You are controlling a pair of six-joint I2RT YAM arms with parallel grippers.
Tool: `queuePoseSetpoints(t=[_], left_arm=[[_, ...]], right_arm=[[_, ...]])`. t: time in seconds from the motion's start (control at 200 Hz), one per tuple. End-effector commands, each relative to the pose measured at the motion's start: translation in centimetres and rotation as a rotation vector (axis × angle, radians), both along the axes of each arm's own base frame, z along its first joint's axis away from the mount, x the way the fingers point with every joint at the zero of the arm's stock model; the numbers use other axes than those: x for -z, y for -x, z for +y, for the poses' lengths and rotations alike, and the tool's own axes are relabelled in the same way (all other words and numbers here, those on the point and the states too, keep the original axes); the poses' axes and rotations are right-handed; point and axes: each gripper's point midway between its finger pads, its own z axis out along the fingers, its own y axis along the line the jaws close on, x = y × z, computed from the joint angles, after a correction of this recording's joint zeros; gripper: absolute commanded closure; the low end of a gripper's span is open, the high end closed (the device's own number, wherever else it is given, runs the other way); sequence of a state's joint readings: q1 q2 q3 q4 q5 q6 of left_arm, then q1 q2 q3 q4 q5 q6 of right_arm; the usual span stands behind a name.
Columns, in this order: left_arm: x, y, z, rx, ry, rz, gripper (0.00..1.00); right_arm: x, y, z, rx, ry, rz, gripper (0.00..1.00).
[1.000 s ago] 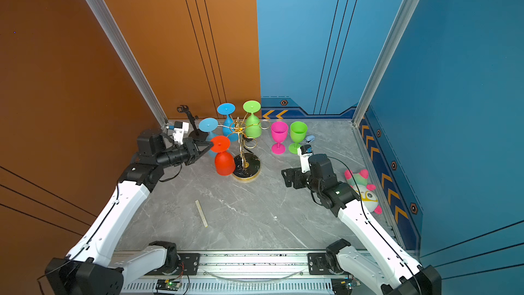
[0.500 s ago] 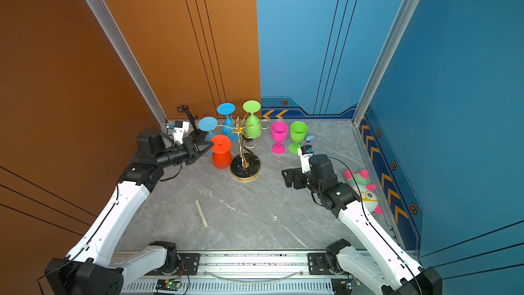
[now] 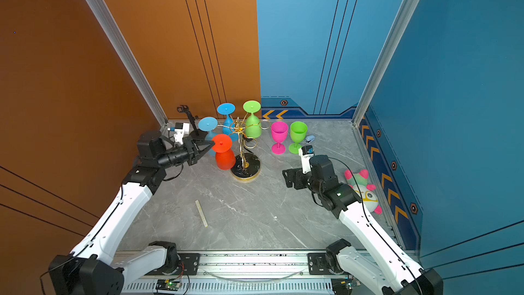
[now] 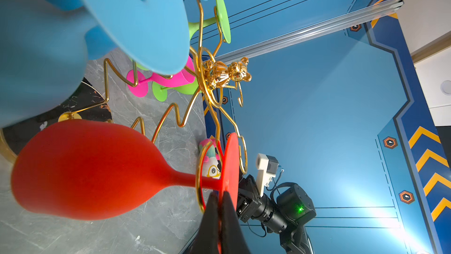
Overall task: Take the wine glass off the wine glass rack
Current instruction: Pick up the wine glass from the wine glass rack.
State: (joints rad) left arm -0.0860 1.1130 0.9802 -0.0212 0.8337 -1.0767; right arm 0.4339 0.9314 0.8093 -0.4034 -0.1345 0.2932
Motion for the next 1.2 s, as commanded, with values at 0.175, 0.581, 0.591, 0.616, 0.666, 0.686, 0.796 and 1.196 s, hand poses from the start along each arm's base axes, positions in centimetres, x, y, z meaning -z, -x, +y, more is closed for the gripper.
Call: queuePoseSetpoints(t=[0.175,0.581,0.591,0.616,0.666,0.686,0.796,1.196], left_arm=[[-2.2,-0.1,-0.1,0.031,0.094,-0.028,1.00],[-2.3,-1.1,-0.2,0.040,0.105,-0.001,1.00],[-2.3,-1.2,-0.2,0.041,0.105,-0.001,1.00],[-2.3,-1.2,-0.2,0.040,0.107,0.002,1.00],[-2.4,-1.4,-0.2,0.039,0.106,0.000,1.00],[-2.4,-1.4,-0.2,0.039,0.106,-0.001,1.00],[-1.9,-1.8,-0.3,0.040,0.109,0.018,1.00],[-3.1,-2.8,-0.1,0.029,0.111,0.000,1.00]], right_arm=[[0.3,0.6,-0.3,0.018,-0.002,0.009,0.06],[0.2,0.6,-0.4,0.019,-0.002,0.007,0.06],[0.2,0.6,-0.4,0.019,-0.002,0.007,0.06],[0.3,0.6,-0.4,0.018,-0.001,0.009,0.06],[0.2,0.6,-0.4,0.018,-0.001,0.006,0.06],[0.3,0.6,-0.4,0.019,0.000,0.007,0.06],[0.6,0.6,-0.5,0.023,0.006,0.013,0.06],[0.8,0.7,-0.6,0.024,0.006,0.016,0.06]])
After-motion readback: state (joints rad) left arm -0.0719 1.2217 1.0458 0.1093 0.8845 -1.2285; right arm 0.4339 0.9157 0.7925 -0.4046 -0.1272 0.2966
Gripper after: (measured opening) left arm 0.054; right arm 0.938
